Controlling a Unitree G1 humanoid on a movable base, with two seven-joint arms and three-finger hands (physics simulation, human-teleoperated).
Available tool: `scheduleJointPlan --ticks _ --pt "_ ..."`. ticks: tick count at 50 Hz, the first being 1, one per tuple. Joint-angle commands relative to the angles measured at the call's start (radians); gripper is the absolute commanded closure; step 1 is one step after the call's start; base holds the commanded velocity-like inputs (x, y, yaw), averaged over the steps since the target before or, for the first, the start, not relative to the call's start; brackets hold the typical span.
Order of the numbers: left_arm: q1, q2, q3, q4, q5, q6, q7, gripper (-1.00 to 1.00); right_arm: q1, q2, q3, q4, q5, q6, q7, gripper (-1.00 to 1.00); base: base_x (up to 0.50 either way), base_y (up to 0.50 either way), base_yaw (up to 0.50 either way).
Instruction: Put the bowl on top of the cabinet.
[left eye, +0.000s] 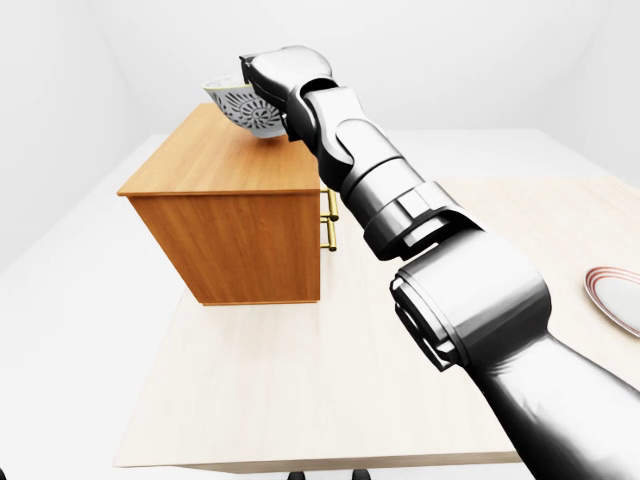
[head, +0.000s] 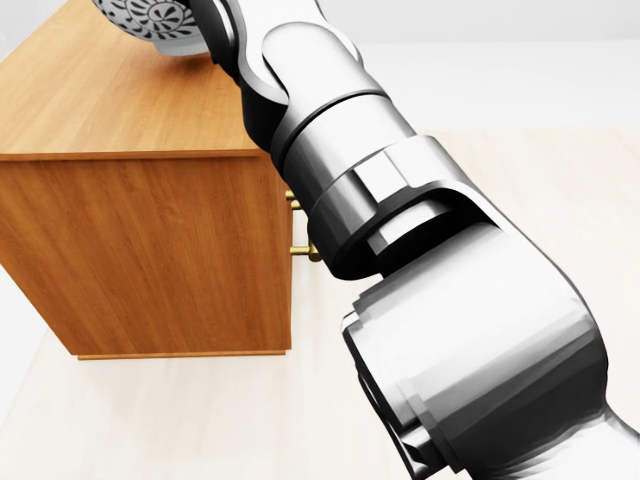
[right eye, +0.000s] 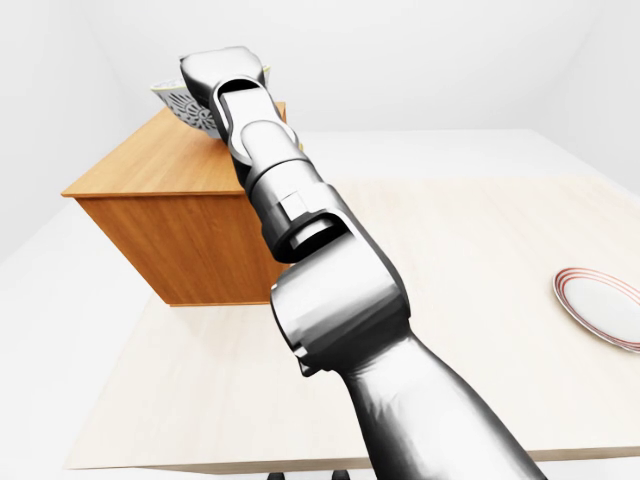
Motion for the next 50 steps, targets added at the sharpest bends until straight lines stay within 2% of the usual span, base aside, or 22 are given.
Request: scheduleJointPlan --ticks 1,27,33,36,41,42,43,44,50 --pt "0.001 -0.001 -0.002 0.001 0.001 0.000 -0.001 -1.00 -0.006 -0.004 -0.001 -0.011 -0.005 0.001 -0.021 1.00 0.00 0.00 0.00" --pt "-0.001 -0.009 -0.015 0.008 0.018 0.000 -0.010 -1.00 -0.001 -0.010 -0.001 -0.011 0.011 0.011 -0.023 1.00 0.00 0.00 0.00" --pt "0.000 -0.013 -0.020 0.009 0.024 0.000 -0.013 -1.00 -0.002 -0.010 -0.001 -0.012 0.013 0.011 -0.024 0.85 0.00 0.00 0.00" --pt "0.000 -0.014 -0.024 0.010 0.028 0.000 -0.015 -1.00 -0.002 -0.010 -0.001 -0.012 0.014 0.012 -0.023 0.71 0.00 0.00 0.00" --pt "0.000 -0.014 -0.020 0.009 0.026 0.000 -0.015 -1.00 -0.004 -0.010 -0.002 -0.012 0.016 0.012 -0.022 0.67 0.00 0.00 0.00" --pt "-0.001 -0.014 -0.021 0.007 0.025 0.000 -0.013 -1.00 -0.004 -0.010 -0.001 -0.012 0.016 0.013 -0.022 0.63 0.00 0.00 0.00" --pt "-0.001 -0.014 -0.020 0.005 0.024 0.000 -0.012 -1.00 -0.003 -0.010 -0.001 -0.012 0.016 0.012 -0.022 0.46 0.00 0.00 0.00" --pt "-0.002 -0.012 -0.015 0.002 0.019 0.000 -0.010 -1.00 -0.001 -0.011 -0.001 -0.012 0.016 0.012 -0.024 0.39 0.00 0.00 0.00" --pt "-0.001 -0.010 -0.014 -0.003 0.014 0.000 -0.006 -1.00 0.004 -0.011 -0.001 -0.011 0.017 0.014 -0.025 0.36 0.00 0.00 0.00"
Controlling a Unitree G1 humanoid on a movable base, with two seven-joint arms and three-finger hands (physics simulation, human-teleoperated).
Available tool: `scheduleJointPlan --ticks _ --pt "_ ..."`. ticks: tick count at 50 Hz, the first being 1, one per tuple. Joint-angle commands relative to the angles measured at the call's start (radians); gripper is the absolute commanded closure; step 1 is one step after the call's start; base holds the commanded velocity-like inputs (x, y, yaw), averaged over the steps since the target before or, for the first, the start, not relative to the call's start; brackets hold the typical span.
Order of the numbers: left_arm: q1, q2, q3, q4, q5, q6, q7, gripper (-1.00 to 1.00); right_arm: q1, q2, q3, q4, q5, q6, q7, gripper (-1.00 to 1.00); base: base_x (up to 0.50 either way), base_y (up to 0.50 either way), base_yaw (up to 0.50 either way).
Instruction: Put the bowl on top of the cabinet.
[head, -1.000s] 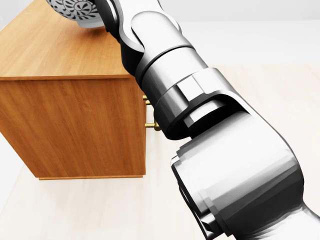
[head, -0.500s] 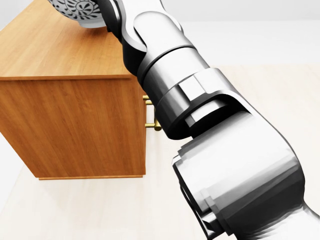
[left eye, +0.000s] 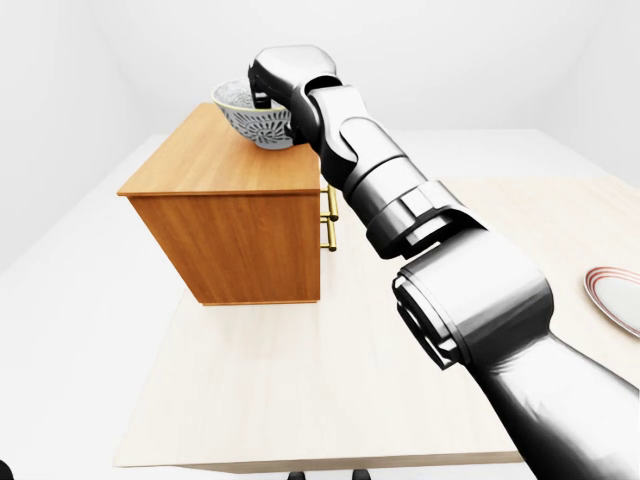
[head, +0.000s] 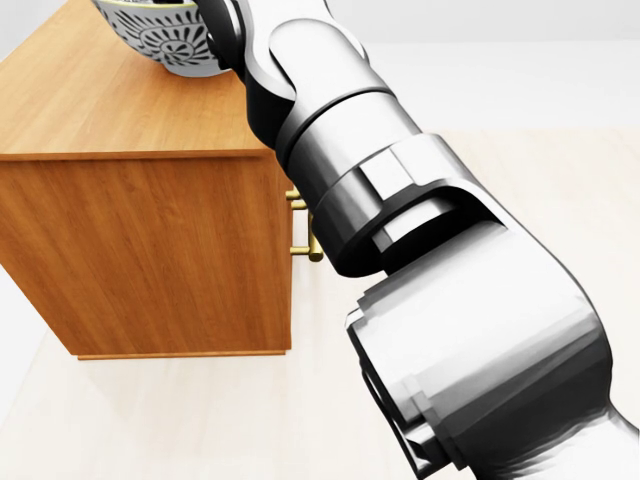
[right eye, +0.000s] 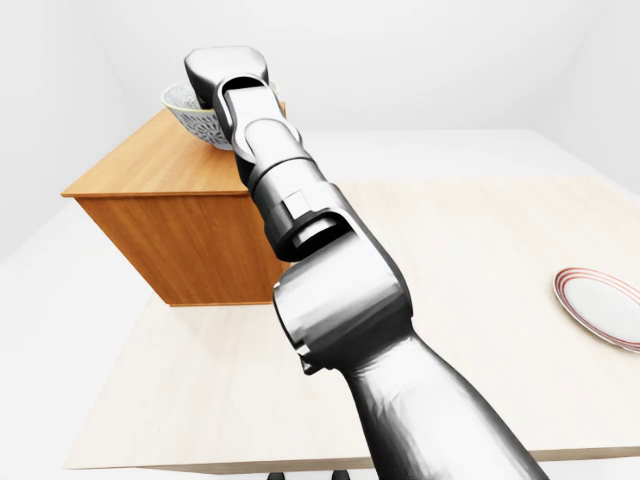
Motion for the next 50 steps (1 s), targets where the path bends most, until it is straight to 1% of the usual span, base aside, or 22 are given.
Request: scheduleJointPlan --ticks 1,5,6,8,12,13,14,17,18,20,21,23,33,35,40,45,48,50 --pt "-0.001 0.002 0.002 -0.007 -0.005 0.000 0.004 -1.00 0.002 -0.002 0.001 -0.006 -0.012 0.003 -0.014 0.36 0.00 0.00 0.00" --pt "-0.001 0.001 -0.003 -0.009 -0.003 0.000 0.006 -1.00 -0.004 0.001 0.000 -0.007 -0.008 0.006 -0.011 0.33 0.00 0.00 0.00" --pt "-0.002 0.002 -0.001 -0.009 -0.004 0.000 0.005 -1.00 -0.005 0.002 0.000 -0.007 -0.008 0.006 -0.011 0.28 0.00 0.00 0.00" --pt "-0.002 0.002 0.001 -0.008 -0.005 0.000 0.005 -1.00 -0.006 0.002 0.000 -0.007 -0.008 0.005 -0.011 0.25 0.00 0.00 0.00" --pt "-0.002 0.002 0.001 -0.011 -0.007 0.000 0.006 -1.00 -0.002 0.001 0.001 -0.006 -0.007 0.004 -0.014 0.22 0.00 0.00 0.00" --pt "-0.002 0.002 0.001 -0.010 -0.006 0.000 0.006 -1.00 -0.002 0.001 0.001 -0.006 -0.007 0.005 -0.014 0.15 0.00 0.00 0.00" --pt "-0.001 0.001 0.000 -0.009 -0.005 0.000 0.006 -1.00 0.000 0.001 0.002 -0.006 -0.008 0.005 -0.015 -0.15 0.00 0.00 0.00" --pt "-0.001 0.001 -0.002 -0.010 -0.004 0.000 0.006 -1.00 0.001 0.001 0.002 -0.006 -0.007 0.005 -0.015 -0.16 0.00 0.00 0.00" --pt "-0.001 0.000 -0.003 -0.011 -0.003 0.000 0.005 -1.00 0.001 0.001 0.001 -0.006 -0.006 0.006 -0.016 -0.22 0.00 0.00 0.00" --pt "-0.002 0.001 -0.001 -0.011 -0.005 0.000 0.006 -1.00 0.002 0.001 0.002 -0.006 -0.007 0.005 -0.016 -0.69 0.00 0.00 0.00" --pt "-0.002 0.001 -0.001 -0.011 -0.004 0.000 0.006 -1.00 0.001 0.001 0.001 -0.006 -0.006 0.005 -0.017 -0.73 0.00 0.00 0.00" --pt "-0.001 0.001 -0.002 -0.011 -0.004 0.000 0.005 -1.00 0.002 0.001 0.001 -0.006 -0.006 0.004 -0.018 -1.00 0.00 0.00 0.00" --pt "-0.002 -0.001 -0.004 -0.008 -0.001 0.000 0.003 -1.00 -0.004 -0.002 0.001 -0.006 -0.006 0.006 -0.017 -1.00 0.00 0.00 0.00" --pt "-0.001 -0.002 -0.006 -0.002 0.004 0.000 0.000 -1.00 -0.035 -0.009 0.000 -0.008 -0.006 0.003 -0.003 -1.00 0.00 0.00 0.00" --pt "-0.002 -0.001 -0.001 -0.003 -0.002 0.000 0.000 -1.00 -0.158 -0.030 -0.002 -0.013 -0.013 0.006 0.046 -1.00 0.00 0.00 0.00" --pt "-0.002 0.002 0.001 -0.007 -0.007 0.000 0.003 -1.00 -0.245 -0.040 -0.007 -0.017 -0.013 -0.001 0.074 -1.00 0.00 0.00 0.00" --pt "-0.004 0.007 0.007 -0.011 -0.015 0.000 0.007 -1.00 -0.273 -0.041 -0.008 -0.019 -0.015 0.005 0.089 -1.00 0.00 0.00 0.00" --pt "-0.008 0.017 0.023 -0.016 -0.035 0.000 0.015 -1.00 -0.294 -0.046 0.029 -0.018 -0.061 -0.005 0.102 -1.00 0.00 0.00 0.00"
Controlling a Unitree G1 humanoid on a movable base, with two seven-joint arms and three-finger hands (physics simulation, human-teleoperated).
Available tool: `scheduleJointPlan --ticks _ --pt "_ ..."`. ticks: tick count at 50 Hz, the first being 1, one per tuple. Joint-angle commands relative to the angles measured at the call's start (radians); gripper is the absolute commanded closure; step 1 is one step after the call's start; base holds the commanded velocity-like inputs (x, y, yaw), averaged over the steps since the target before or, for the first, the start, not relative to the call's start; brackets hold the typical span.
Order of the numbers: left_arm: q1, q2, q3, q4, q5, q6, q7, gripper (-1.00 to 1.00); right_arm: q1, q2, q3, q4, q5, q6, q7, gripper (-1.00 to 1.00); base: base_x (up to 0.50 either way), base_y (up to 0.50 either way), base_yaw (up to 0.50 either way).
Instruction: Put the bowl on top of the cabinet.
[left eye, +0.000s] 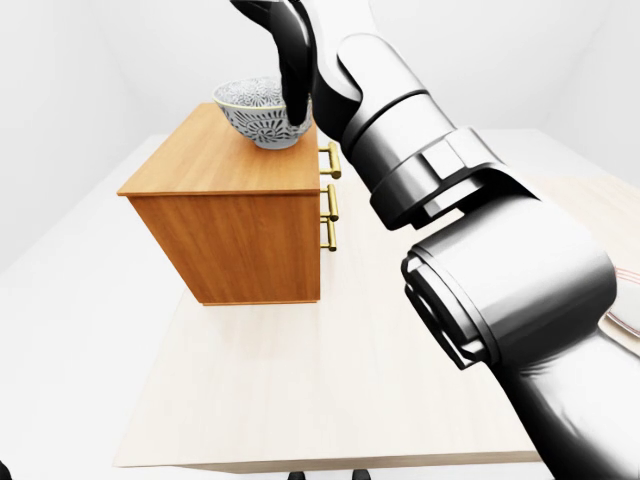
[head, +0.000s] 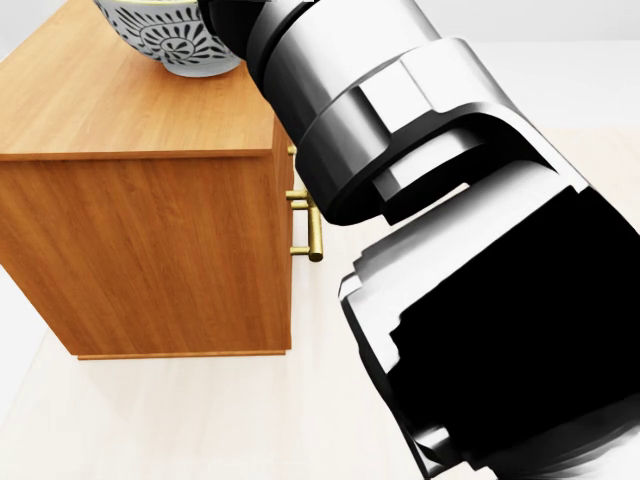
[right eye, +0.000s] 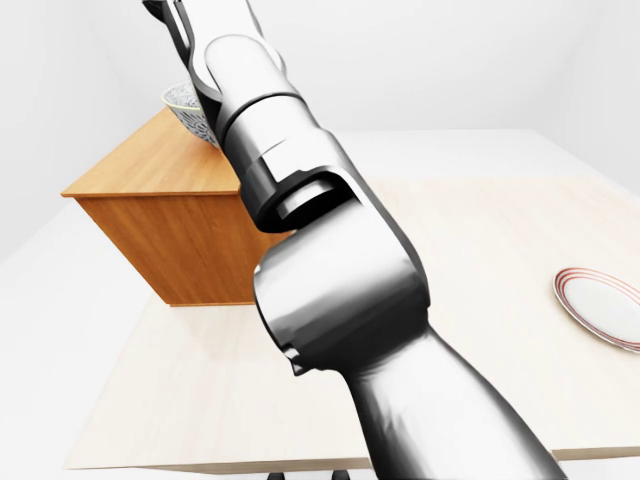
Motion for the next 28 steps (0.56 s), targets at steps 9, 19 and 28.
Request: scheduleJointPlan --ticks 9,19,28 --pt "0.000 0.026 0.035 -0.009 -0.053 0.000 0.022 -1.00 -0.169 -0.021 0.007 -0.008 -0.073 -0.006 0.065 -1.00 0.00 0.00 0.00" --pt "0.007 0.023 0.033 -0.012 -0.052 0.000 0.022 -1.00 -0.169 -0.026 -0.125 -0.017 0.119 0.002 -0.003 -1.00 0.00 0.00 0.00" --pt "0.008 0.019 0.023 -0.015 -0.045 0.000 0.021 -1.00 -0.169 -0.070 -0.117 -0.021 0.215 0.002 -0.037 -1.00 0.00 0.00 0.00"
